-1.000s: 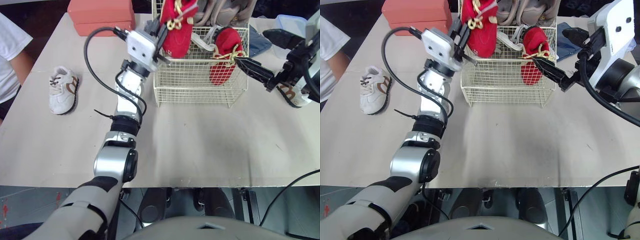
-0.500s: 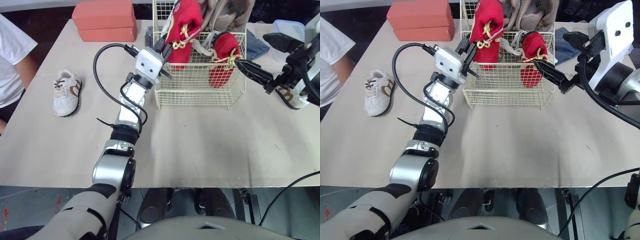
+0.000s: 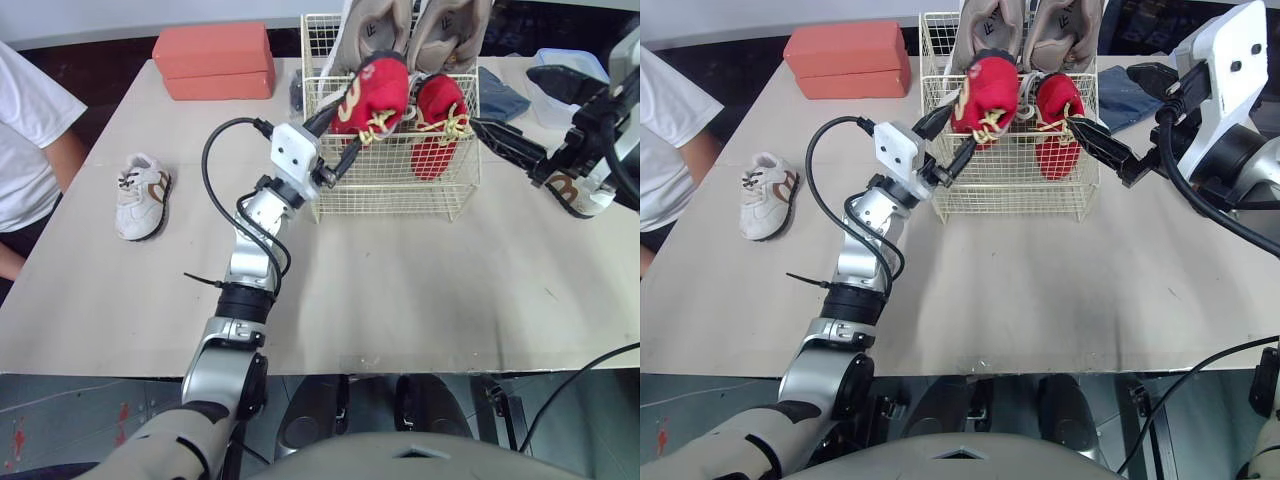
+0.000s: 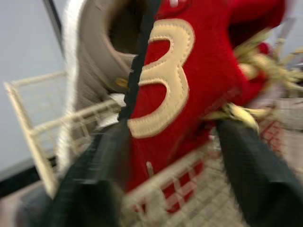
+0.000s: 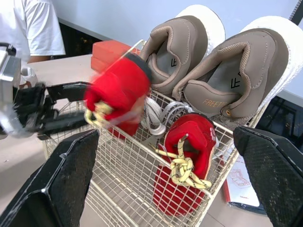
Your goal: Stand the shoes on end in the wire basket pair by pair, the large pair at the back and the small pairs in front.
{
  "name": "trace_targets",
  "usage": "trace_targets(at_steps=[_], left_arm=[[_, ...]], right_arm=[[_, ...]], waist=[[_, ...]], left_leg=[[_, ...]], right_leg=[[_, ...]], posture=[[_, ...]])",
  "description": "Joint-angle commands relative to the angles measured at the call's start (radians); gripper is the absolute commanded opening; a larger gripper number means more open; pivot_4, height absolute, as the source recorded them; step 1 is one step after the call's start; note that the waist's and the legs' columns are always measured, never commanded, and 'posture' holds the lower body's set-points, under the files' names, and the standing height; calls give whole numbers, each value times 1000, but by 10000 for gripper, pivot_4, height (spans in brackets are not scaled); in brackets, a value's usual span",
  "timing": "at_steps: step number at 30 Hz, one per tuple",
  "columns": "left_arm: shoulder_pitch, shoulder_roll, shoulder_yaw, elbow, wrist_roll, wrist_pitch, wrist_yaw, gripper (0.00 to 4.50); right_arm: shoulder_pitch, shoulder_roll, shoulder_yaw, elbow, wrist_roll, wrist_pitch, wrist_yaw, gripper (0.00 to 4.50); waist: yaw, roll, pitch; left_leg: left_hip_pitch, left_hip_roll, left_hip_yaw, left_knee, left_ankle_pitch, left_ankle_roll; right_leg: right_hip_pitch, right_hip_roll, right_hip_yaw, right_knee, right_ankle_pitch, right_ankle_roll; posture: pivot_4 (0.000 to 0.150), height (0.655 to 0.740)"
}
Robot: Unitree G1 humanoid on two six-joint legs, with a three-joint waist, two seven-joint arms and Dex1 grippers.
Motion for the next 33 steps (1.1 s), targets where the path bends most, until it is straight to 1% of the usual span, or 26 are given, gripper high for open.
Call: trace_targets(at_steps=[1,4,7,10,12,13,16,17,18,20,22,24,26,28,30,33], left_arm=[[89,17,8,-38,-40,161,0,43715],[121,27,15,-131,-63,241,10,43715],[139,32,17,-186,-78,286,11,43715],[158,49,27,-259,-130,328,-27,43715],[165,83,36,-336,-205,403,-80,43715],[164,111,42,-381,-261,458,-121,43715],[149,178,48,-459,-363,565,-202,43715],[110,233,57,-487,-420,645,-247,43715],[68,281,67,-509,-467,712,-285,43715],[-13,353,88,-530,-547,831,-321,43715],[-73,405,93,-529,-574,911,-330,43715],[-134,483,80,-536,-584,996,-359,43715],[-194,552,71,-545,-599,1063,-392,43715],[-244,606,80,-555,-639,1146,-411,43715],[-281,635,92,-563,-678,1210,-416,43715],[-343,669,109,-573,-732,1284,-426,43715]], right_arm=[[-9,-5,-17,-10,-14,-27,4,45000],[-9,-1,-16,-9,-19,-31,6,45000],[-6,4,-12,-8,-23,-35,7,45000],[17,7,-25,-5,-23,-37,6,45000],[65,14,-66,13,-25,-43,1,45000],[105,12,-88,28,-43,-54,3,45000],[184,-1,-120,57,-93,-89,26,45000],[236,-7,-138,93,-134,-118,45,45000],[281,-12,-154,131,-172,-148,65,45000],[341,-10,-181,215,-230,-203,90,45000],[370,-19,-177,291,-286,-256,116,45000],[382,-17,-175,399,-326,-303,146,45000],[373,-15,-167,526,-376,-363,168,45000],[338,-15,-160,641,-404,-391,180,45000],[300,-17,-152,720,-421,-403,196,45000],[206,-8,-118,853,-437,-368,207,45000]], waist=[[-1,0,0],[-5,0,0],[-7,0,0],[-7,0,0],[-7,-1,1],[-7,-3,2],[-3,-2,3],[-2,-3,4],[0,-6,7],[5,-12,12],[5,-12,12],[1,-11,13],[-3,-11,15],[-4,-10,18],[-9,-9,22],[-20,-9,26]], left_leg=[[0,0,0,0,0,0],[0,1,0,0,0,0],[0,1,0,0,0,0],[-1,1,0,0,0,0],[-1,1,0,0,0,0],[-2,1,0,-1,0,0],[-4,1,-1,-1,0,-1],[-4,1,-1,-1,1,-2],[-4,1,-1,-1,1,-2],[-5,1,-2,-1,1,-2],[-6,0,-3,-1,2,-4],[-6,-2,-2,-1,3,-4],[-5,-2,-1,-3,3,-5],[-4,-1,0,-6,3,-5],[-4,0,0,-6,3,-5],[-4,0,0,-7,3,-5]], right_leg=[[0,0,0,0,0,0],[0,0,0,0,0,0],[-1,0,0,0,0,0],[-1,0,0,0,0,0],[-2,0,0,0,0,0],[-2,0,0,0,0,-1],[-3,-1,0,-1,0,-1],[-3,-1,0,-2,0,-1],[-3,-1,0,-2,0,-1],[-3,0,-3,-2,-1,-1],[-3,0,-4,-4,0,-1],[-3,1,-3,-6,0,0],[-2,5,-3,-8,0,0],[-3,7,-3,-9,0,0],[-3,8,-2,-9,0,0],[-3,8,2,-9,0,0]], posture=[[1500,7400],[1500,7400],[1500,7400],[1500,7400],[1500,7400],[1500,7400],[1500,7400],[1500,7400],[1500,7400],[1500,7400],[1500,7400],[1500,7400],[1500,7400],[1500,7400],[1500,7400],[1500,7400]])
